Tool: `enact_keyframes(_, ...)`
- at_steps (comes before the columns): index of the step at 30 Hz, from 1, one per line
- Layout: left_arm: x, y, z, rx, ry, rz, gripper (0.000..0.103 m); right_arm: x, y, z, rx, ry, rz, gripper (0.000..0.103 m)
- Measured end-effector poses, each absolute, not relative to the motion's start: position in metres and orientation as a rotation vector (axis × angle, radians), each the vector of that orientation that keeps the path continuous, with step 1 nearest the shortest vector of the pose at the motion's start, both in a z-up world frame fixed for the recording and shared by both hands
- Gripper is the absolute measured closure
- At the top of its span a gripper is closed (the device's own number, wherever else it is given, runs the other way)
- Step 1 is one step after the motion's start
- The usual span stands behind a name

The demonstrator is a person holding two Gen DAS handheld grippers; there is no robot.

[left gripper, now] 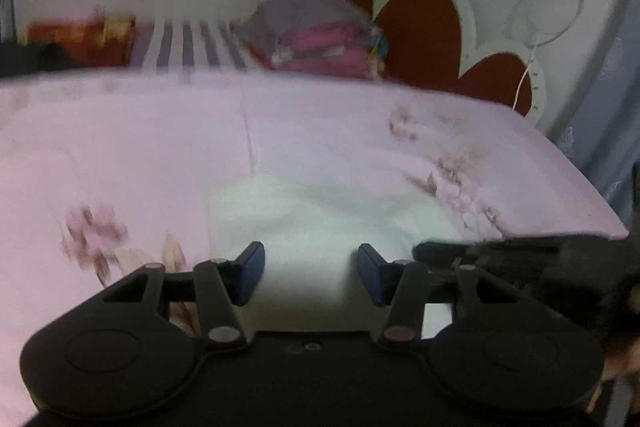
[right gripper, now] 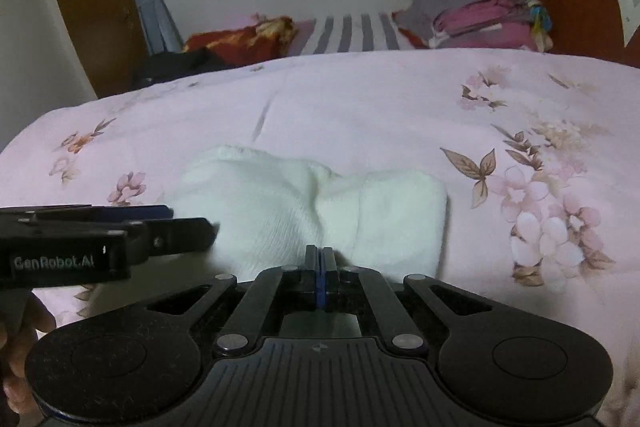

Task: Fold small clothes

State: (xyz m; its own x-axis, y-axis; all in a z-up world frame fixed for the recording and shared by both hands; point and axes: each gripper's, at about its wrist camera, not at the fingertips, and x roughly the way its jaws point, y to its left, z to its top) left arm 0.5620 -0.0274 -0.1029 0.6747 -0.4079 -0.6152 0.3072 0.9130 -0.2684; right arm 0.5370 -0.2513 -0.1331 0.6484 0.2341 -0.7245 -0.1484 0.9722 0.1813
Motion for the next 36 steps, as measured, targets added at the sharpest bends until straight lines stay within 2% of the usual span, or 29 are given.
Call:
enact_keyframes(4, 0.564, -0.016, -0.105, -0.181, 0.785, -0.384, 0.051, 0.529, -0.260, -0.108, 0.132, 0.722, 0.184, 0.103)
enact_keyframes(5, 0.557, -0.006, -0.102, -0.199, 0.779, -0.380, 0.039, 0.529, -0.268, -0.104, 0.161, 0.738, 0.155, 0.103)
enact_keyframes(6, 0.549, 0.004, -0.102, -0.218, 0.774, -0.364, 0.016, 0.526, -0.279, -0.101, 0.202, 0.740, 0.156, 0.102)
enact_keyframes(7, 0.544, 0.013, -0.103, -0.234, 0.777, -0.348, 0.008, 0.520, -0.290, -0.100, 0.243, 0.747, 0.167, 0.069)
enact_keyframes(8, 0.539, 0.022, -0.106, -0.255, 0.789, -0.345, 0.007, 0.515, -0.301, -0.102, 0.277, 0.765, 0.166, 0.038)
enact_keyframes(9, 0.536, 0.030, -0.111, -0.289, 0.822, -0.353, 0.012, 0.506, -0.315, -0.103, 0.324, 0.765, 0.157, 0.008)
enact_keyframes(11, 0.535, 0.044, -0.122, -0.371, 0.881, -0.379, 0.021, 0.490, -0.338, -0.111, 0.418, 0.799, 0.196, 0.021)
enact_keyframes(12, 0.534, 0.049, -0.128, -0.418, 0.902, -0.390, 0.023, 0.488, -0.345, -0.111, 0.470, 0.831, 0.211, 0.038)
enact_keyframes(13, 0.534, 0.051, -0.132, -0.446, 0.916, -0.396, 0.023, 0.484, -0.352, -0.118, 0.531, 0.866, 0.223, 0.044)
enact_keyframes(18, 0.539, 0.044, -0.142, -0.553, 0.956, -0.461, 0.023, 0.478, -0.358, -0.143, 0.705, 0.964, 0.270, 0.042)
enact_keyframes(20, 0.542, 0.038, -0.144, -0.566, 0.972, -0.472, 0.023, 0.480, -0.363, -0.154, 0.783, 0.963, 0.269, 0.034)
enact_keyframes(22, 0.545, 0.029, -0.144, -0.531, 0.983, -0.450, 0.025, 0.483, -0.364, -0.158, 0.848, 0.960, 0.301, 0.033)
enact_keyframes(25, 0.545, 0.015, -0.142, -0.470, 0.984, -0.446, 0.025, 0.485, -0.355, -0.159, 0.828, 0.953, 0.324, 0.033)
enact_keyframes(27, 0.545, 0.006, -0.138, -0.414, 0.982, -0.440, 0.028, 0.490, -0.344, -0.151, 0.717, 0.964, 0.322, 0.033)
enact_keyframes(29, 0.546, 0.003, -0.138, -0.420, 0.985, -0.426, 0.028, 0.492, -0.336, -0.143, 0.622, 0.973, 0.308, 0.039)
enact_keyframes(32, 0.547, 0.003, -0.139, -0.443, 0.983, -0.405, 0.029, 0.492, -0.336, -0.146, 0.659, 0.962, 0.304, 0.038)
enact_keyframes(34, 0.547, -0.007, -0.135, -0.368, 0.990, -0.366, 0.035, 0.497, -0.331, -0.147, 0.647, 0.964, 0.310, 0.039)
enact_keyframes(35, 0.547, -0.016, -0.131, -0.335, 0.987, -0.362, 0.053, 0.500, -0.324, -0.145, 0.613, 0.969, 0.309, 0.039)
enact_keyframes(36, 0.544, -0.026, -0.121, -0.293, 0.972, -0.354, 0.066, 0.500, -0.316, -0.145, 0.566, 0.975, 0.304, 0.051)
